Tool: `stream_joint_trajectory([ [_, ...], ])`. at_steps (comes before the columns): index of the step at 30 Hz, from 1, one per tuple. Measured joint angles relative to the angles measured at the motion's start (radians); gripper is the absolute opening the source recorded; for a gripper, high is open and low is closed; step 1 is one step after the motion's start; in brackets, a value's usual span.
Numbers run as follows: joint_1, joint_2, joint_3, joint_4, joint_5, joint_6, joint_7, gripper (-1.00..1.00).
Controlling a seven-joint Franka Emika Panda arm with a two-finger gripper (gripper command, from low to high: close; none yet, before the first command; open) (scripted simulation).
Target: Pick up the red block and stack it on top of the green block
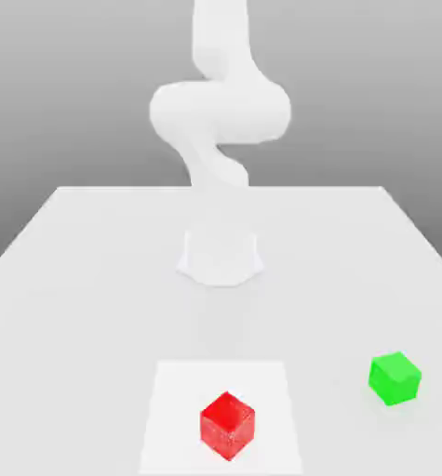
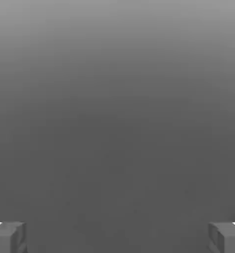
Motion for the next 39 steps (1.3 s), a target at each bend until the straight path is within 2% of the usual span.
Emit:
stream_joint_trajectory([
  [13,0.178,0.480,-0.155,-0.132,0.103,0.202,-0.485,0.00],
  [18,0.199,0.660,-0.165,-0.183,0.122,0.281,-0.655,0.00],
  [24,0.194,0.865,-0.162,-0.236,0.078,0.387,-0.794,0.00],
  [28,0.161,1.008,-0.117,-0.219,0.137,0.500,-0.852,0.00],
  [29,0.149,1.040,-0.102,-0.214,0.152,0.526,-0.863,-1.00],
  [35,0.143,1.056,-0.094,-0.212,0.158,0.537,-0.868,-1.00],
  [39,0.162,0.959,-0.125,-0.228,0.102,0.459,-0.828,-1.00],
])
